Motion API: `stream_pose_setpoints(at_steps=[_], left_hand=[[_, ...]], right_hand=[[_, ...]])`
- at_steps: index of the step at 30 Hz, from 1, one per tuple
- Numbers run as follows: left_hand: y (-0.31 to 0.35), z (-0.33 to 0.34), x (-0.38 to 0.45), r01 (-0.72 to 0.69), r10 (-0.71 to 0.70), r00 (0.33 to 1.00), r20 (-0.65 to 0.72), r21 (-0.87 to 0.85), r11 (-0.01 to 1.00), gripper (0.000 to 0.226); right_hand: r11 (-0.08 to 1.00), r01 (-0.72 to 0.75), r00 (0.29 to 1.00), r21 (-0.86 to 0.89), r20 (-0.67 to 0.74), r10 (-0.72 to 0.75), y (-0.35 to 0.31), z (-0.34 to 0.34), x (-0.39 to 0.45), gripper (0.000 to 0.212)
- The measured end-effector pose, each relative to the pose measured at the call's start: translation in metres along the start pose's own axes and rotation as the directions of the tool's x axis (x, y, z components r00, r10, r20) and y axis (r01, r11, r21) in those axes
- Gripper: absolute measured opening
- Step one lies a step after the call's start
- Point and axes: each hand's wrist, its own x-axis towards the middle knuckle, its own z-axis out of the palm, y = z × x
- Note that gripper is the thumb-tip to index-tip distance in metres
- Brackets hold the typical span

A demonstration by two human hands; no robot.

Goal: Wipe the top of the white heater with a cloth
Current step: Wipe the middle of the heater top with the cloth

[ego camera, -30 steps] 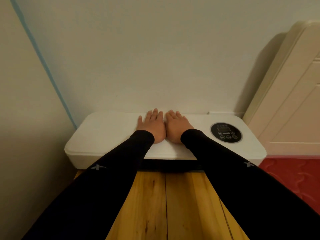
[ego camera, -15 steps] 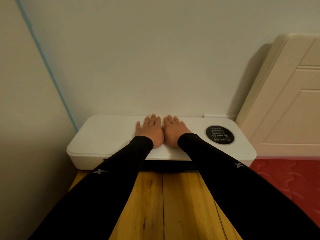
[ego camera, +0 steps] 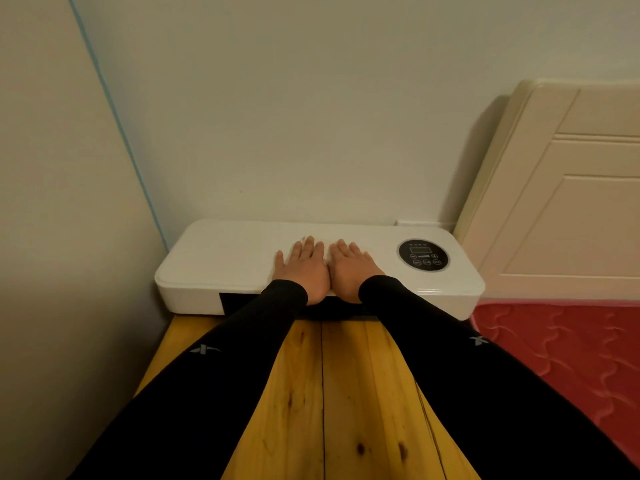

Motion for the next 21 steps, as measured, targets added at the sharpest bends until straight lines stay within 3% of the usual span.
stream_pose_setpoints(at_steps=[21], left_hand=[[0.009, 0.003, -0.051, -0.062, 0.065, 0.997, -0.037, 0.073, 0.995, 0.066]], right_hand=[[0.997, -0.017, 0.999, 0.071, -0.044, 0.02, -0.009, 0.008, -0.056, 0.062]])
